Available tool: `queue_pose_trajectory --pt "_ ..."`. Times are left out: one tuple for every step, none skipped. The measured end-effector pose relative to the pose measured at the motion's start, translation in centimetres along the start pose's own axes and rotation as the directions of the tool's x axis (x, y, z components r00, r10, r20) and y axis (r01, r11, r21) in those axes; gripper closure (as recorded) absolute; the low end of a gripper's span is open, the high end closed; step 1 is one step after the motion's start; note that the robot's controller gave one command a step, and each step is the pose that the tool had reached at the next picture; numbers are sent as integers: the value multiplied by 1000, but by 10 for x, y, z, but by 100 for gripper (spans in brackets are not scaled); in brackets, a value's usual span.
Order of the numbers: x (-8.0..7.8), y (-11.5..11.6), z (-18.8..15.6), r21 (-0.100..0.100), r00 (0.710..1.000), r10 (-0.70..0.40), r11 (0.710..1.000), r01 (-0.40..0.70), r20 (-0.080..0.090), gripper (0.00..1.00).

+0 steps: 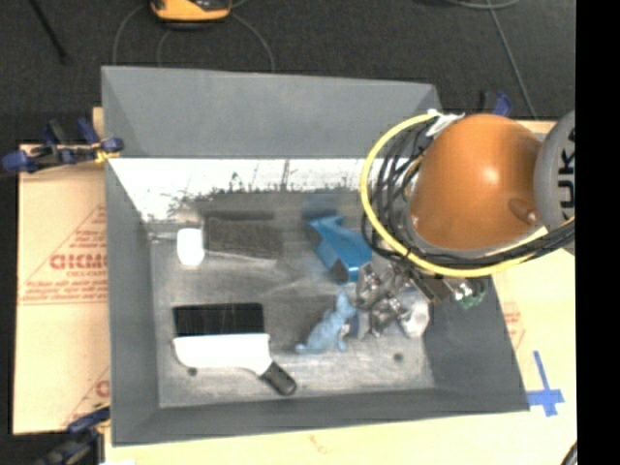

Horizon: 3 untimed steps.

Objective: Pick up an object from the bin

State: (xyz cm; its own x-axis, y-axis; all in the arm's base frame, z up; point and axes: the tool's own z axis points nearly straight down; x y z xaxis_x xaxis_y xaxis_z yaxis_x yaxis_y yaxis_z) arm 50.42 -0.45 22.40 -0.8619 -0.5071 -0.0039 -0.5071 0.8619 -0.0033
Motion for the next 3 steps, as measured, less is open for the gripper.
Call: queue_pose_trajectory --pt "-7 -1 44 2 998 -56 998 56 7 100" --pt "-20 43 54 -6 997 -81 997 81 -8 100" --pt "-26 58 40 -5 996 -91 996 91 3 100"
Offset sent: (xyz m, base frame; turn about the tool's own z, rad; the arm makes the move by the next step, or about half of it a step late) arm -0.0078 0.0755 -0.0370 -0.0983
